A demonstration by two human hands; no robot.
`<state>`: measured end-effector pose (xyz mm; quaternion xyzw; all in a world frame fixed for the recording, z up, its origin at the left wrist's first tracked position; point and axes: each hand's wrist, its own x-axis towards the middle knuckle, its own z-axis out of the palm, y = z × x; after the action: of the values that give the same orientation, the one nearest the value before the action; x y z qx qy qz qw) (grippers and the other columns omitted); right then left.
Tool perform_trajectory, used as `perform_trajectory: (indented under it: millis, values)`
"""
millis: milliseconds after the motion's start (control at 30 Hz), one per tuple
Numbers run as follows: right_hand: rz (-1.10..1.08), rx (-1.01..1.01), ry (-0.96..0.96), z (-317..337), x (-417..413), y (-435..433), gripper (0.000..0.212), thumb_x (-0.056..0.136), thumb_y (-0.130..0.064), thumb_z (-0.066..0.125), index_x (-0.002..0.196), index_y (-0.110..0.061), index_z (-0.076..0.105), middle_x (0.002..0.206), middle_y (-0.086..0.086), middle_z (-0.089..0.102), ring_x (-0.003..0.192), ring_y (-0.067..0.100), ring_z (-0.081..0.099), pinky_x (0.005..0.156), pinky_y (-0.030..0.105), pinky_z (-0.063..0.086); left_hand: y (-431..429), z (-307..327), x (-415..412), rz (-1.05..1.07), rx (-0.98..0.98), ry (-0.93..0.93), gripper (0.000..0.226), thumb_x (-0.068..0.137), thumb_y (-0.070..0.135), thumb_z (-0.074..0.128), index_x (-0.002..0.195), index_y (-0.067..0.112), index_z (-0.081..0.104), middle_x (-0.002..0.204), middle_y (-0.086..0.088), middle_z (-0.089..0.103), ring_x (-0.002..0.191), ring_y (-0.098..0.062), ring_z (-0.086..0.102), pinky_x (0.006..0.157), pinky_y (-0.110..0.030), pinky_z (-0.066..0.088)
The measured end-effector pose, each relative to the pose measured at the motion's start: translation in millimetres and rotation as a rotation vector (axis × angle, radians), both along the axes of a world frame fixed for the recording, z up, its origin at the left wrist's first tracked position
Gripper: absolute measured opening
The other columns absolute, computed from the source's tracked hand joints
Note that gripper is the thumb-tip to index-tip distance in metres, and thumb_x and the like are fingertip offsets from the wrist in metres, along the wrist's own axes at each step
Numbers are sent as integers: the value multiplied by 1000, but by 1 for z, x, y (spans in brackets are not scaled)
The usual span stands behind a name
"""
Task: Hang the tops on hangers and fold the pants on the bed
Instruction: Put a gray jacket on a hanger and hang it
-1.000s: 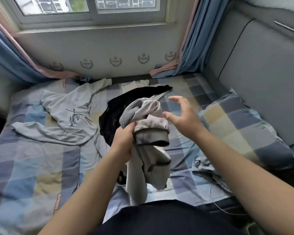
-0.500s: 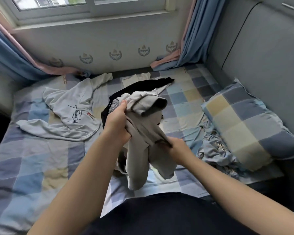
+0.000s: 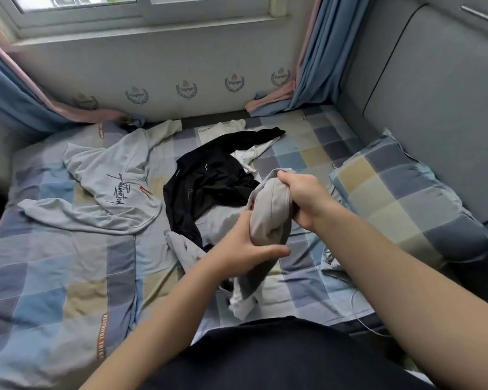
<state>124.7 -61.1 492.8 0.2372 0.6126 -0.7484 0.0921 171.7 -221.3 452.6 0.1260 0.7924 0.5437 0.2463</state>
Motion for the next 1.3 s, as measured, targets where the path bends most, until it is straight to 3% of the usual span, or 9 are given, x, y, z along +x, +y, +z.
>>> perform_trajectory:
  millis: [133,200,333,500,600,800,967,1133,1300]
  values:
    - [-13,-184,6,9,0,3,20,102,-15,52,104,0,65,95,14,72,84,24,71,70,34,59,1,-17,-3,225,-82,241,17,91,14,62,95,30,66,85,16,70,82,-4,63,71,-18,49]
    - [-10,-238,63,9,4,8,19,103,-14,49,111,-1,62,97,13,72,87,24,71,74,38,60,-8,-17,-14,395,-6,209,20,88,4,55,85,20,68,77,9,69,76,-10,62,68,-31,51]
    - [151,98,143,-9,24,18,26,99,-13,60,125,-13,55,123,10,68,115,28,65,99,48,52,-25,7,-37,594,205,104,18,81,14,59,77,20,76,76,8,75,71,-3,67,61,-20,53]
    - [521,255,216,-46,66,-9,66,82,-19,78,139,-17,45,127,-2,62,114,2,62,89,23,52,-25,22,-41,428,163,88,34,96,21,61,66,29,75,67,9,68,63,-1,59,56,-16,48]
    - [436,332,215,-63,70,-25,60,76,-36,73,131,-28,50,116,-5,68,108,8,66,91,39,56,-23,30,-37,351,65,65,35,96,32,62,64,26,74,62,10,65,58,-1,57,52,-16,47]
    - [415,302,369,-59,63,-19,42,91,-16,67,130,-22,52,124,3,67,118,18,63,102,47,50,-42,39,-36,304,-1,-151,32,91,41,67,74,18,79,78,-3,76,70,-13,70,65,-32,57]
    - [387,478,497,-55,66,-25,27,88,-31,66,111,-18,60,99,3,69,96,25,65,86,54,51,-46,39,-34,353,3,-266,28,91,37,67,84,13,81,90,-10,78,88,-24,75,82,-39,58]
    - [302,307,494,-57,67,-31,28,91,-19,65,115,-13,52,90,5,69,82,23,66,78,46,55,-53,46,-32,340,40,-318,34,94,41,65,97,9,79,102,-15,77,95,-24,74,91,-38,55]
    - [429,668,543,-63,68,-32,36,82,-36,66,115,-27,55,88,-5,62,79,14,61,72,37,52,-51,47,-29,349,57,-366,49,93,54,61,101,9,80,104,-15,77,101,-28,73,102,-42,52]
